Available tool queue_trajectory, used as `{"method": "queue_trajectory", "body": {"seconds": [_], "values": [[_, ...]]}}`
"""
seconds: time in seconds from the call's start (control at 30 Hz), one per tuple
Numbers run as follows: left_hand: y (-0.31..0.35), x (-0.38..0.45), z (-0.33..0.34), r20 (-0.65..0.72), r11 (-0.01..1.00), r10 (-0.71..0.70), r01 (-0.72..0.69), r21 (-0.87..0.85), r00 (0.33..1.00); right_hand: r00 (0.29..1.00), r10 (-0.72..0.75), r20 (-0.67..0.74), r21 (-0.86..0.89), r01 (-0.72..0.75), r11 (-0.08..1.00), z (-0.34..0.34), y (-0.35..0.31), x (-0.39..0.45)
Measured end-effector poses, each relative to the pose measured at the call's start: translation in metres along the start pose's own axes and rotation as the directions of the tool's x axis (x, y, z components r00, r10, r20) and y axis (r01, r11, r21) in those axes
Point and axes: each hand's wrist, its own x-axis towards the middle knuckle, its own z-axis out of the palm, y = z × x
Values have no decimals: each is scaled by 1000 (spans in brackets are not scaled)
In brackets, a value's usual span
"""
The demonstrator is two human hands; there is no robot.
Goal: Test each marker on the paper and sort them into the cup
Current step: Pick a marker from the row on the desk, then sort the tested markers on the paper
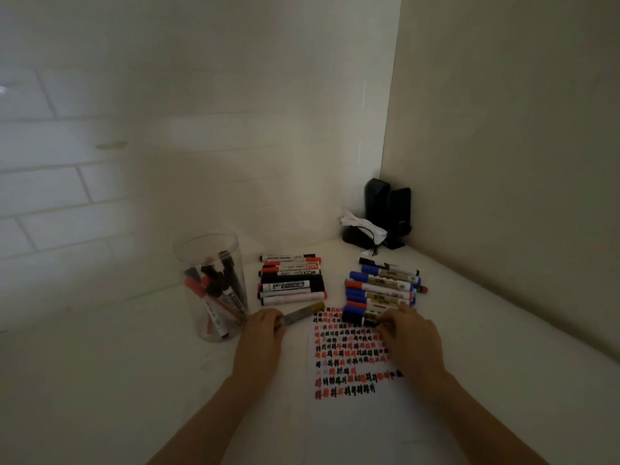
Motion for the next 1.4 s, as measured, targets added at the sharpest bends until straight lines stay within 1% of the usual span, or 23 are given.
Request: {"method": "queue_trajectory", "body": {"seconds": [0.1,0.17,0.2,0.23,0.27,0.3,0.33,0.37,0.4,0.43,0.47,0.53,0.67,0.77,0.97,1.1,1.17,1.23,1.27,1.3,1.37,1.4], "values": [[6,0,-1,20,995,-65,64,77,998,1000,-27,-10,79,28,996,-4,-7,-11],[17,-3,-7,-18,990,-117,118,82,993,999,-46,-20,146,49,988,-10,-10,-20],[26,-6,-12,-17,988,-152,152,3,988,998,-54,-30,187,58,981,-15,-12,-25],[36,-11,-19,20,982,-161,162,-102,987,999,-40,-37,252,48,967,-21,-16,-32],[47,-18,-24,90,968,-133,149,-204,987,1000,7,-19,358,0,934,-29,-22,-39],[60,-27,-29,168,948,-78,125,-292,983,996,69,61,509,-90,856,-37,-30,-46],[71,-37,-33,220,936,11,68,-346,976,975,108,195,674,-214,707,-44,-39,-52],[80,-48,-35,241,927,114,-16,-374,964,932,107,348,778,-350,522,-51,-48,-58],[86,-57,-33,246,923,211,-111,-368,946,894,83,440,815,-436,381,-55,-55,-63],[89,-65,-32,254,924,283,-191,-331,925,878,74,473,821,-469,325,-57,-60,-67],[89,-71,-29,251,921,332,-256,-293,909,876,86,474,819,-475,321,-57,-61,-69],[87,-76,-28,242,911,371,-300,-284,897,879,97,466,807,-468,360,-60,-63,-74],[88,-82,-42,264,871,404,-280,-405,876,868,1,496,820,-469,327,-70,-60,-84],[95,-86,-50,297,847,422,-256,-465,857,871,-28,490,834,-459,308,-78,-58,-89],[104,-84,-50,299,804,456,-245,-541,838,878,19,479,834,-462,302,-86,-50,-92],[107,-82,-48,323,788,449,-199,-582,833,898,-29,439,852,-406,331,-89,-45,-91],[107,-80,-46,347,803,435,-184,-566,831,903,-16,429,849,-398,347,-88,-45,-89],[105,-79,-46,359,833,438,-222,-506,824,918,62,392,853,-387,350,-85,-43,-86],[103,-77,-46,354,845,437,-242,-477,827,917,105,385,862,-398,314,-84,-41,-85],[100,-76,-45,340,852,424,-242,-464,839,906,136,400,870,-422,254,-83,-40,-84],[94,-73,-45,297,854,368,-194,-483,881,868,119,482,862,-495,113,-81,-36,-82],[91,-73,-47,288,840,331,-142,-523,899,845,87,527,845,-532,48,-82,-35,-82]]}}
